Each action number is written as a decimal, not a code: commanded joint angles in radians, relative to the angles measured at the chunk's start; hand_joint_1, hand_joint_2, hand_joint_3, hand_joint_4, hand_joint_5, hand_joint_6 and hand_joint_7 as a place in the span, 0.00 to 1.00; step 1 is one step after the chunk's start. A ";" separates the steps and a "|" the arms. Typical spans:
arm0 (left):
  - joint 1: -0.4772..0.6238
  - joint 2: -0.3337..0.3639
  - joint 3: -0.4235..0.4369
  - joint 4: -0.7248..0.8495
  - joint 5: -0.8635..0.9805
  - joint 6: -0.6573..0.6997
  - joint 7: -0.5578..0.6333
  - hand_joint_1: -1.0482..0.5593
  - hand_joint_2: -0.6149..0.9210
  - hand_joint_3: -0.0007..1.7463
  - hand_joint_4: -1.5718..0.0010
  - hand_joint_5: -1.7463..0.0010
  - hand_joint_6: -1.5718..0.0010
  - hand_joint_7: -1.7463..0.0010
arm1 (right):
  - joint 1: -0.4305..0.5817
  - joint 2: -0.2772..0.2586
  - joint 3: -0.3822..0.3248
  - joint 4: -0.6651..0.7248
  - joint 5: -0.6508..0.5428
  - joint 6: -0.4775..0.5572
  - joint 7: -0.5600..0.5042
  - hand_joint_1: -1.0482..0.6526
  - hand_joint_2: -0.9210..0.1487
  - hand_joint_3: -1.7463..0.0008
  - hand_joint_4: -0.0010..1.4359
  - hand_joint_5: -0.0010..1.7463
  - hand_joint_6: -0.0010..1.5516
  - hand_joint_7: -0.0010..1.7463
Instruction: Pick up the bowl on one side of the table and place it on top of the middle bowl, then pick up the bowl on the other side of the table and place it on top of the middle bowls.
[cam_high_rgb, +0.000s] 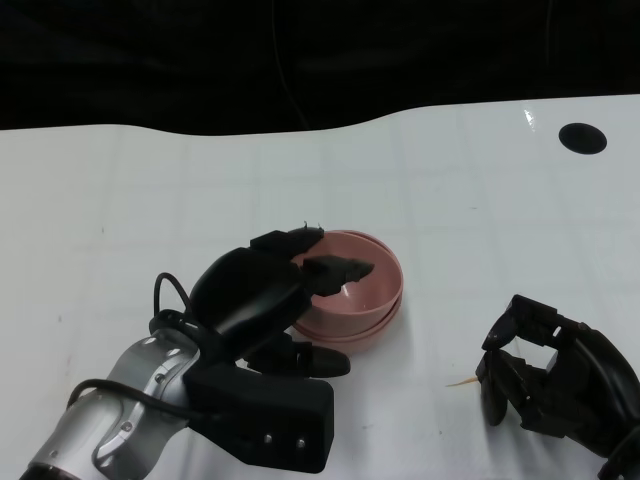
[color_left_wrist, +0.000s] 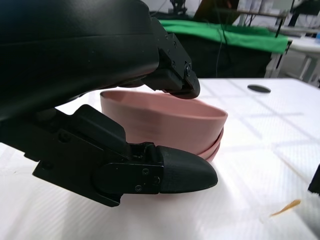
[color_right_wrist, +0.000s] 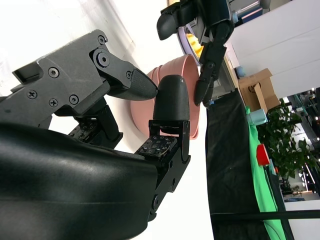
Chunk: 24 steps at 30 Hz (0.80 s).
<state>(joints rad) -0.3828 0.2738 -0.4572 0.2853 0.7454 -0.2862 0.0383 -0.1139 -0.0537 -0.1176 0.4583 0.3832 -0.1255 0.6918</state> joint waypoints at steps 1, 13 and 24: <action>0.025 0.024 0.049 -0.046 -0.035 -0.040 0.051 0.10 1.00 0.30 0.91 1.00 0.75 1.00 | 0.001 -0.014 -0.018 0.003 0.013 0.001 0.005 0.51 0.35 0.41 0.63 1.00 0.54 0.84; 0.197 0.013 0.242 -0.307 -0.437 -0.112 -0.050 0.26 1.00 0.18 0.70 0.92 0.62 0.97 | -0.004 -0.020 -0.025 0.005 0.019 0.024 0.015 0.51 0.33 0.42 0.63 1.00 0.53 0.84; 0.447 -0.015 0.423 -0.514 -1.133 0.089 -0.349 0.58 0.87 0.38 0.60 0.55 0.43 0.95 | -0.004 -0.024 -0.033 0.006 0.019 0.018 0.024 0.53 0.33 0.41 0.63 1.00 0.52 0.85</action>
<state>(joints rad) 0.0439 0.2572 -0.0597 -0.2067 -0.3404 -0.2248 -0.2886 -0.1162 -0.0579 -0.1395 0.4612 0.3947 -0.1038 0.7062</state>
